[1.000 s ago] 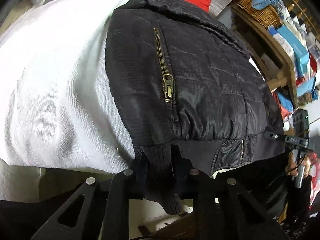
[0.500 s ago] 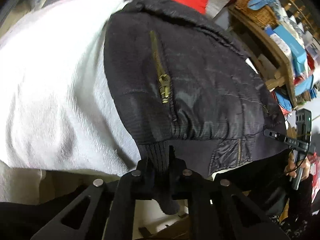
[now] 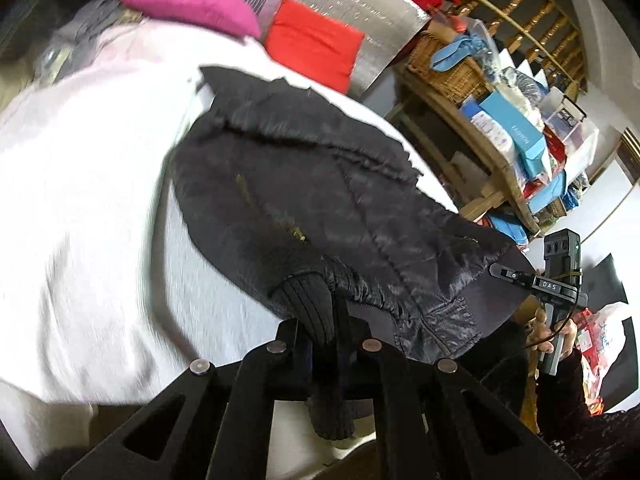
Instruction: Fold large clothes
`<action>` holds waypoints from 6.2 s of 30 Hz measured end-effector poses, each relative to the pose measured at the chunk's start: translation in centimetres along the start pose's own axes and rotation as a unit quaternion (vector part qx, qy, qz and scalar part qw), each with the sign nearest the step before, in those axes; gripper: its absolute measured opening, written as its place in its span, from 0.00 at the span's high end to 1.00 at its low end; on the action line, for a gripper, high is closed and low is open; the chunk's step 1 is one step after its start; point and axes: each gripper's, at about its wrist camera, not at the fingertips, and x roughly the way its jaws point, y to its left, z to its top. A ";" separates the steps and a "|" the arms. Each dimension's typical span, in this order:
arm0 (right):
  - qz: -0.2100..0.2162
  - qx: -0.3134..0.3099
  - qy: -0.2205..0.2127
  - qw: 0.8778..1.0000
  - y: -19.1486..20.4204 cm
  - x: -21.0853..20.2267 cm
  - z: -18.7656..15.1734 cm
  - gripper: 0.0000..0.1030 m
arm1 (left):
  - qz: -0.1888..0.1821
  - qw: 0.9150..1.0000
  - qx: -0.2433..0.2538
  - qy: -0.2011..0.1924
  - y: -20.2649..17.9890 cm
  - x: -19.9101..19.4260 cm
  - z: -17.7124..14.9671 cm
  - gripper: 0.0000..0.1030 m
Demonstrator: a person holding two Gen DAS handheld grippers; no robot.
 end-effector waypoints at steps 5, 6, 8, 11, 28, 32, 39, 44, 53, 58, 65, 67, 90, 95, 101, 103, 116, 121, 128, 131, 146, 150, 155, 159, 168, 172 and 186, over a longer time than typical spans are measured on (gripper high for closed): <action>0.003 -0.020 -0.039 0.999 2.0 -0.6 3.4 0.89 | -0.011 0.999 0.008 -0.031 -0.7 -0.7 4.3 0.92; 0.003 -0.022 -0.046 0.999 2.2 -0.8 4.1 0.89 | -0.009 0.999 0.009 -0.038 -0.7 -0.9 5.2 0.92; 0.001 -0.023 -0.062 0.998 2.4 -1.2 5.3 0.89 | -0.011 0.999 0.005 -0.048 -0.5 -0.9 6.7 0.92; 0.005 -0.018 -0.088 0.996 2.3 -1.8 7.5 0.89 | -0.011 0.998 -0.002 -0.067 0.0 -0.7 9.4 0.92; -0.022 0.040 -0.190 0.981 -1.3 2.7 24.8 0.90 | -0.013 0.994 -0.041 -0.097 2.6 5.9 27.9 0.92; -0.035 0.052 -0.196 0.979 -2.8 6.6 30.1 0.91 | 0.007 0.996 -0.042 -0.081 4.1 9.3 32.9 0.92; -0.070 0.080 -0.191 0.976 -6.8 14.9 38.1 0.91 | 0.039 0.996 -0.062 -0.052 8.3 16.9 38.9 0.92; -0.104 0.104 -0.168 0.975 -10.7 21.5 40.7 0.91 | 0.063 0.994 -0.085 -0.022 11.8 22.9 40.0 0.92; -0.137 0.104 -0.163 0.972 -13.3 26.8 42.3 0.91 | 0.074 0.992 -0.100 -0.016 15.3 26.9 40.3 0.91; -0.144 0.115 -0.150 0.971 -14.4 28.8 42.5 0.91 | 0.081 0.991 -0.104 -0.028 16.5 28.6 39.5 0.91; -0.120 0.163 -0.098 0.974 -16.4 30.1 42.7 0.86 | 0.097 0.989 -0.108 -0.036 16.9 29.7 38.7 0.87; -0.105 0.175 -0.088 0.975 -16.7 29.9 42.6 0.85 | 0.098 0.989 -0.104 -0.032 16.8 29.3 38.7 0.87; 0.039 0.216 -0.205 0.954 -12.8 10.9 28.0 0.14 | 0.131 0.969 -0.138 -0.154 8.8 12.7 24.5 0.22; 0.062 0.225 -0.212 0.949 -11.2 10.2 23.9 0.15 | 0.137 0.968 -0.152 -0.142 6.5 13.7 22.0 0.20; 0.069 0.221 -0.171 0.958 -10.3 12.6 22.3 0.27 | 0.171 0.967 -0.156 -0.110 6.6 16.4 21.3 0.20; 0.072 0.234 -0.156 0.957 -10.9 14.0 22.1 0.28 | 0.181 0.962 -0.180 -0.097 7.9 17.3 21.0 0.20; 0.086 0.293 -0.146 0.941 -13.3 12.0 19.8 0.27 | 0.193 0.959 -0.196 -0.074 7.9 15.9 19.9 0.20; 0.089 0.347 -0.133 0.924 -14.3 10.5 16.6 0.23 | 0.187 0.952 -0.235 -0.054 8.4 15.3 17.9 0.20; 0.045 0.384 -0.115 0.915 -15.9 12.7 16.0 0.23 | 0.140 0.943 -0.301 -0.035 10.5 16.6 16.4 0.20; 0.034 0.392 -0.123 0.911 -16.8 13.6 16.3 0.23 | 0.139 0.937 -0.315 -0.055 11.6 16.7 16.5 0.20; 0.077 0.406 -0.186 0.891 -20.5 18.1 18.7 0.20 | 0.063 0.913 -0.375 -0.148 14.1 20.1 17.2 0.19; 0.055 0.379 -0.190 0.904 -19.7 18.5 19.4 0.22 | 0.081 0.919 -0.354 -0.154 13.7 20.3 17.1 0.35; 0.000 0.345 -0.182 0.921 -18.4 18.2 20.0 0.61 | 0.110 0.930 -0.313 -0.155 12.2 20.2 17.9 0.62; -0.014 0.313 -0.199 0.929 -16.5 16.5 20.1 0.67 | 0.133 0.936 -0.283 -0.162 10.4 19.0 18.3 0.69; -0.029 0.283 -0.190 0.940 -13.3 12.4 16.7 0.68 | 0.143 0.945 -0.261 -0.134 7.8 13.8 14.3 0.71; -0.024 0.295 -0.178 0.939 -13.1 9.7 12.3 0.68 | 0.147 0.951 -0.243 -0.122 6.2 11.6 10.2 0.71; -0.021 0.362 -0.079 0.928 -15.9 5.3 5.5 0.33 | 0.148 0.951 -0.263 -0.063 7.4 7.4 4.8 0.39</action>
